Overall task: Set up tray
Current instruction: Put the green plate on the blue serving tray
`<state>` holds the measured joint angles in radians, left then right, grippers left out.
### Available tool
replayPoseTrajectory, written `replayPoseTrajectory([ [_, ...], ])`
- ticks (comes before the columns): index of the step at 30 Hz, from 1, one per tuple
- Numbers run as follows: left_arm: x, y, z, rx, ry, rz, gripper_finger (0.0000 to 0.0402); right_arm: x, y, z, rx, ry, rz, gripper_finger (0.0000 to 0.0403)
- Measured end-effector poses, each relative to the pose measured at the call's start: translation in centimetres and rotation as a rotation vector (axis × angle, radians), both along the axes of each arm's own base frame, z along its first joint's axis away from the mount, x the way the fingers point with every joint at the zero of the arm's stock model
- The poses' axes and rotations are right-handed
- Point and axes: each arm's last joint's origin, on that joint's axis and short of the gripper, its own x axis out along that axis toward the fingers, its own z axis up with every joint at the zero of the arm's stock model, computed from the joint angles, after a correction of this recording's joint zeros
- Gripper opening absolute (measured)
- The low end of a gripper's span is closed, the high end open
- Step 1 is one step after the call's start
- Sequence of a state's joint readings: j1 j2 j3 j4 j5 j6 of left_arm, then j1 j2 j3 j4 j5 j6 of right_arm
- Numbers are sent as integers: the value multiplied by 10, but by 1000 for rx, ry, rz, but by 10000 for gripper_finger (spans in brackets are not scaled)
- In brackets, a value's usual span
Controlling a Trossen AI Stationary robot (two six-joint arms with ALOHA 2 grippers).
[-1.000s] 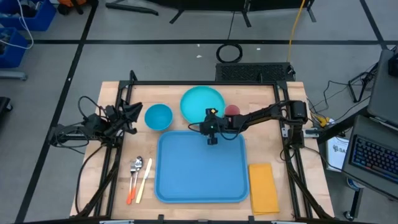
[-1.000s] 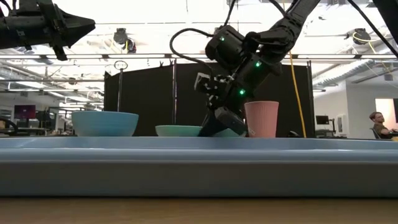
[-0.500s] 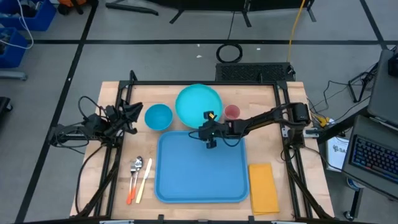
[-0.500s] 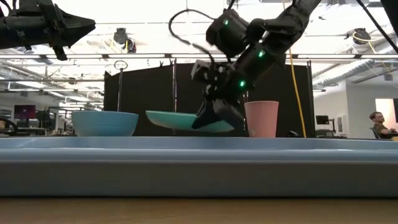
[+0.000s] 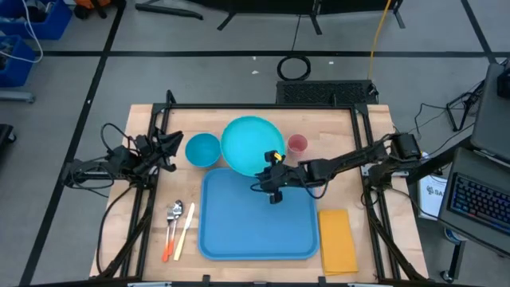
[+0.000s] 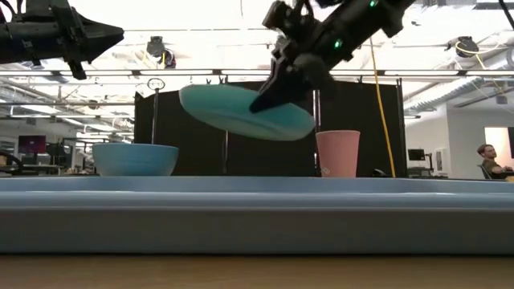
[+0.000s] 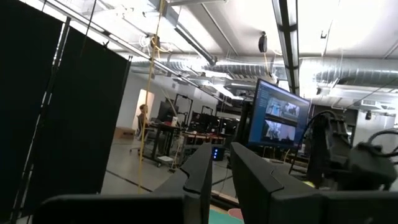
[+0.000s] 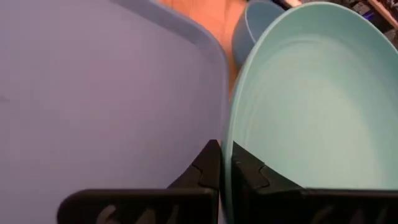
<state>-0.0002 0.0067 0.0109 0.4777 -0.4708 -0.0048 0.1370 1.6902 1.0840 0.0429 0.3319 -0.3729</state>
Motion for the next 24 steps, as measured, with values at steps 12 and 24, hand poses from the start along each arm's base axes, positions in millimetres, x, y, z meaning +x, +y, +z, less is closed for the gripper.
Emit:
replayPoseTrajectory([
  [12,0,0,0,-1,5,2,63,-9,32,7,219,17,169,0],
  [24,0,0,-1,-1,6,3,63,-21,67,3,334,91,292,0],
])
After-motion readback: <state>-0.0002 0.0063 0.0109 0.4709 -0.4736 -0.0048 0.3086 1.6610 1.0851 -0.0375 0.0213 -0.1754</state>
